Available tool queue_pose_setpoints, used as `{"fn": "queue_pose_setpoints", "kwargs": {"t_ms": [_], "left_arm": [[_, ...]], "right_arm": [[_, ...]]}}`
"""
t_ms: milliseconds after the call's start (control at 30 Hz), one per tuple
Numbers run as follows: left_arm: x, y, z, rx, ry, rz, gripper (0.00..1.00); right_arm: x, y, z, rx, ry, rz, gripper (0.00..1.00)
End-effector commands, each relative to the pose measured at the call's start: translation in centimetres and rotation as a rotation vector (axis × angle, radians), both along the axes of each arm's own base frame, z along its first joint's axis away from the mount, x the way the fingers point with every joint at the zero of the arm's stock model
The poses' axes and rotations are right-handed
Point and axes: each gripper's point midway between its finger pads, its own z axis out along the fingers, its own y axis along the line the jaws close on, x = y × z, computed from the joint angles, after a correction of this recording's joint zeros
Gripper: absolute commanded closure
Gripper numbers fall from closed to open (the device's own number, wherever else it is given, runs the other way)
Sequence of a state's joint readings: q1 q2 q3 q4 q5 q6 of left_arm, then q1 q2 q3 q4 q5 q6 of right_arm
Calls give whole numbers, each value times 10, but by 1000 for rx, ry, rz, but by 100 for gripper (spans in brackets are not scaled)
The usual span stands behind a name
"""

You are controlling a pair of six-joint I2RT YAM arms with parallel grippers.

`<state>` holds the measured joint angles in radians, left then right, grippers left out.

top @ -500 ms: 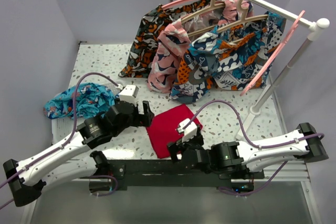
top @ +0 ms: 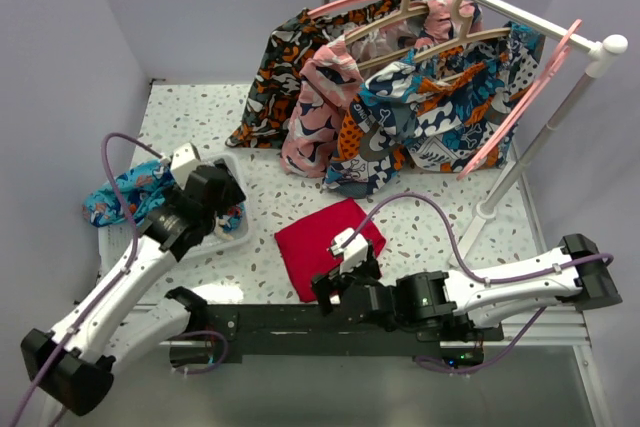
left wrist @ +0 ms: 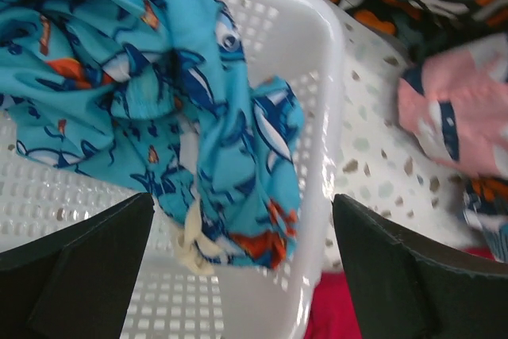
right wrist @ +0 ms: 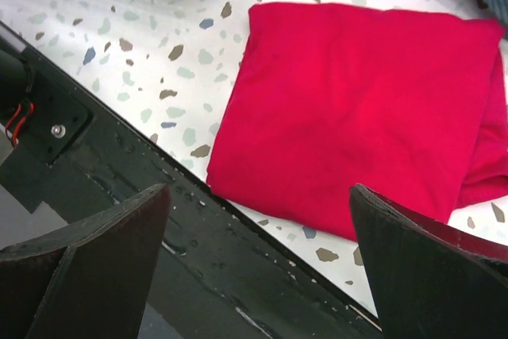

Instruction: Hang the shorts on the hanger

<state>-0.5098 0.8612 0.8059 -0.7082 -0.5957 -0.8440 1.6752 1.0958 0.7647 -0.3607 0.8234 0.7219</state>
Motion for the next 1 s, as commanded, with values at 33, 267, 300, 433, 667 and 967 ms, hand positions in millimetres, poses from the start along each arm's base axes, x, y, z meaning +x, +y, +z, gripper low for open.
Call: {"fn": "queue_pose_setpoints", "kwargs": {"t_ms": [33, 267, 300, 433, 667, 967], "left_arm": [[44, 18, -18, -77, 22, 83, 0], [58, 32, -66, -134, 69, 185, 7], [57, 33, -70, -129, 72, 179, 15], [66, 23, -50, -135, 10, 71, 70], [51, 15, 75, -61, -289, -151, 100], [25, 4, 263, 88, -565, -364, 100]], "right_arm": [[-7, 18, 13, 57, 27, 32, 1], [-14, 27, 15, 11, 42, 79, 1], [-15, 29, 17, 15, 43, 85, 1], [-15, 31, 26, 30, 29, 97, 1], [-10, 39, 64, 61, -35, 112, 1], [-1, 49, 112, 84, -123, 104, 1]]}}
